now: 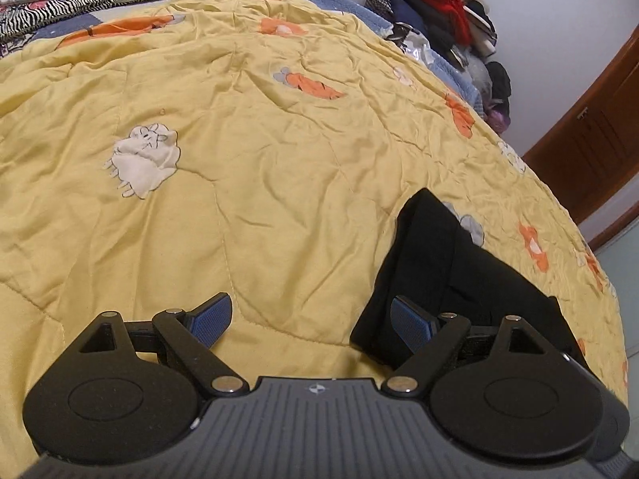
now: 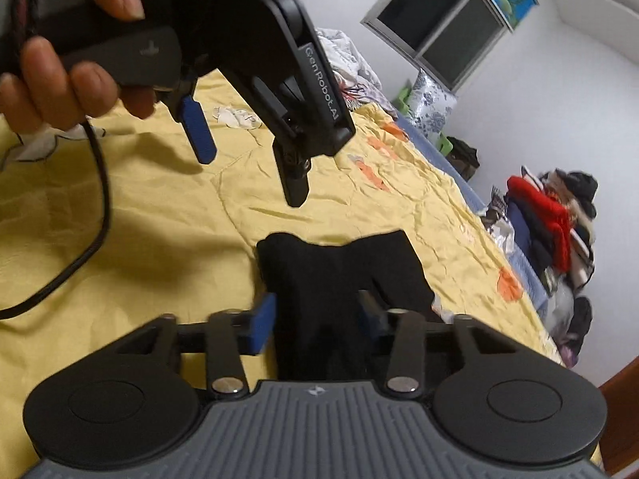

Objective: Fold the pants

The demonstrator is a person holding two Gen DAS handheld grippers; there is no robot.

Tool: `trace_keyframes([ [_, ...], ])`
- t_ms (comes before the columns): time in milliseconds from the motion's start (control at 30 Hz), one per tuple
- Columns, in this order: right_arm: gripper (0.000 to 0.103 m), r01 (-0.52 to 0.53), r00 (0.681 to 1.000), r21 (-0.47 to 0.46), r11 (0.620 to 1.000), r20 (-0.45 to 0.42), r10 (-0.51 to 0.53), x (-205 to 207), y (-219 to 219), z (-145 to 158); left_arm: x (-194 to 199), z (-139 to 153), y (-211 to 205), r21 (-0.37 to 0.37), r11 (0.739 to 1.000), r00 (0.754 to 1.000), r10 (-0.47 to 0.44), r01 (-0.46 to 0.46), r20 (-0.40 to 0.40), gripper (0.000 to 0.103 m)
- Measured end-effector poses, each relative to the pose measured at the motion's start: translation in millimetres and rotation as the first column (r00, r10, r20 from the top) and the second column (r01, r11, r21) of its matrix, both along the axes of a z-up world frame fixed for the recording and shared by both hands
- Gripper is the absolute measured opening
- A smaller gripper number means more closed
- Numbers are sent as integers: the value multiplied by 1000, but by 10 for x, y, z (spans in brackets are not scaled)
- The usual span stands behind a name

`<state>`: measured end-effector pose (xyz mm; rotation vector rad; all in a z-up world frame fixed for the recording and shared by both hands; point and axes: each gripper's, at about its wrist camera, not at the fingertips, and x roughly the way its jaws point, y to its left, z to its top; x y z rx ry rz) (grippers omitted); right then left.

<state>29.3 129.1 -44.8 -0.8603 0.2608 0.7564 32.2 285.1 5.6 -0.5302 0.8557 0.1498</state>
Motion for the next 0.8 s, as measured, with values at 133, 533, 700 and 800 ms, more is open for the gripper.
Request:
trace_keyframes([
  [133,32,-3,999,-66,998,38,5,36,98,-90,-2,-45,15,-26,1000,1000,-15,15,6,88],
  [533,9,-4,1000,-63,998,-6,3,89,201,-84,-18,-107,128,-72,997,1000,14,-13,10,88],
  [700,12,26,1000,-22,999,-13,-27,119,179,-102,6,-116,98,-84,996,1000,13,-12,4,88],
  [800,12,29,1000,20,999,-4,-29,9,40,16,28,-90,77,-100,995,1000,-4,5,10,88],
])
